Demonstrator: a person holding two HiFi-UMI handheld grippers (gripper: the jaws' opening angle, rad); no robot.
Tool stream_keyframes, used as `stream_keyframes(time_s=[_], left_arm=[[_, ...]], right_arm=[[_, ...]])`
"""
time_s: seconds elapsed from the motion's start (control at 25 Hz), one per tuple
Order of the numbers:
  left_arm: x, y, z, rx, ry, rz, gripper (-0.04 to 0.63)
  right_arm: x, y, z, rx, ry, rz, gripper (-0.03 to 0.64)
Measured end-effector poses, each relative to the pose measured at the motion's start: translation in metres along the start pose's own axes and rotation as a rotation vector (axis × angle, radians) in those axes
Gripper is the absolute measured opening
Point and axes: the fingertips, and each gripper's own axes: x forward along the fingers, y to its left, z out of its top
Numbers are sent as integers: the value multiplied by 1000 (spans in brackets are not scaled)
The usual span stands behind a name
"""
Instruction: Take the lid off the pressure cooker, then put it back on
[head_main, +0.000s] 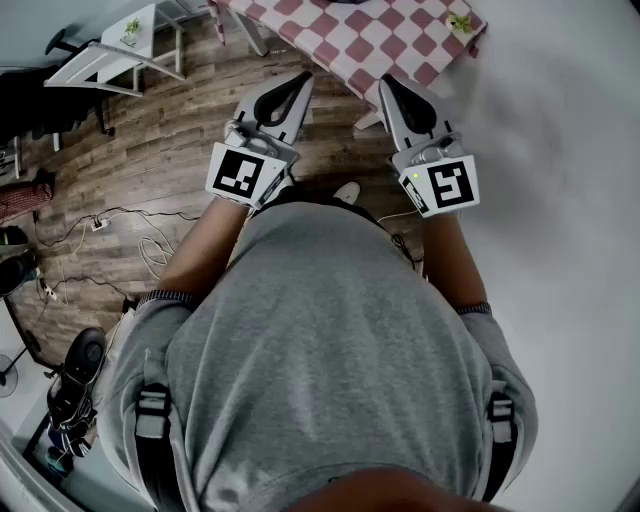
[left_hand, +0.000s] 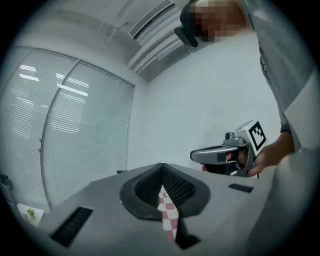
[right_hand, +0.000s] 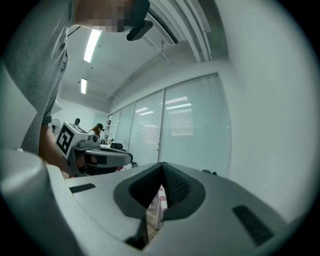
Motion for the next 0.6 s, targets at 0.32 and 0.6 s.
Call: stream_keyframes(time_s=[0.32,0.6], left_arm=[[-11,3,5,-10,-44,-9,18],[-14,3,4,-5,-32,-2,18]], right_arm=[[2,3,5,45,-21,-14,2],[-2,9,-1,60,-15,26,8]])
